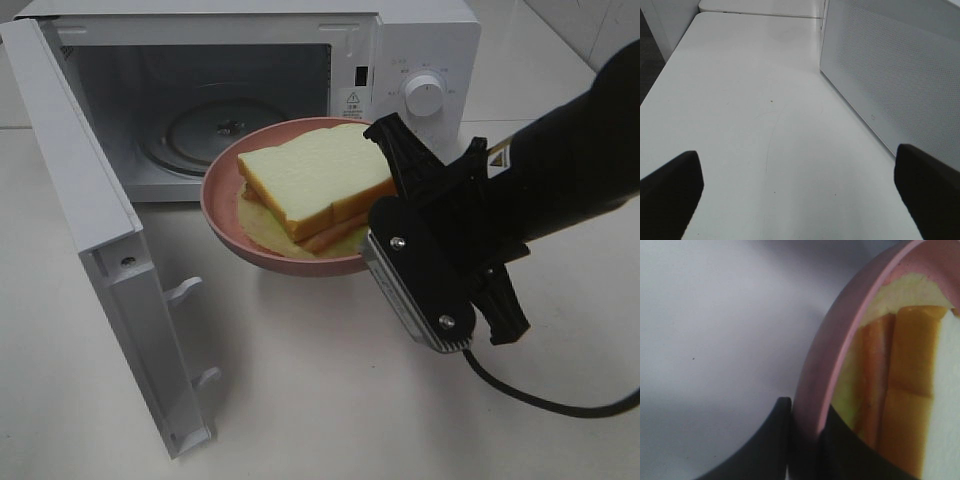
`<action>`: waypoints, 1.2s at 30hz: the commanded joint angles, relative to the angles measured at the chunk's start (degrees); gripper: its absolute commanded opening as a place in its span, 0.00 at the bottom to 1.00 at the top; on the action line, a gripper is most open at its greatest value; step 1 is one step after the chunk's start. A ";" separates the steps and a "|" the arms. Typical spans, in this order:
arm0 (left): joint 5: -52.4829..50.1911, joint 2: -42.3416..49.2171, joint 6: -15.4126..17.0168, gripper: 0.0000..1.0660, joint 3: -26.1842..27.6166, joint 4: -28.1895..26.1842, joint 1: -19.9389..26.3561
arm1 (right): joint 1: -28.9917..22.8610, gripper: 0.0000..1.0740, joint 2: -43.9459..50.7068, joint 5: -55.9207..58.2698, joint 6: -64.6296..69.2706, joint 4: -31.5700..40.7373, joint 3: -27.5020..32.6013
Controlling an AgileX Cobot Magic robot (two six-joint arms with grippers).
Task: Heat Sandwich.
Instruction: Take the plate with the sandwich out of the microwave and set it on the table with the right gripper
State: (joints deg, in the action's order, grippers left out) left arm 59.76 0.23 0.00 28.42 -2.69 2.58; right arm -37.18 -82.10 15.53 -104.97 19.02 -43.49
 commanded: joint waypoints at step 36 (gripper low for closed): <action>-0.69 1.15 0.00 0.92 -0.17 0.06 0.06 | 0.06 0.00 40.74 14.67 27.33 -22.17 19.02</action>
State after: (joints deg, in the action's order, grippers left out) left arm 59.76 0.23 0.00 28.42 -2.69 2.58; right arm -37.18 -42.80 30.60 -79.30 -1.55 -24.52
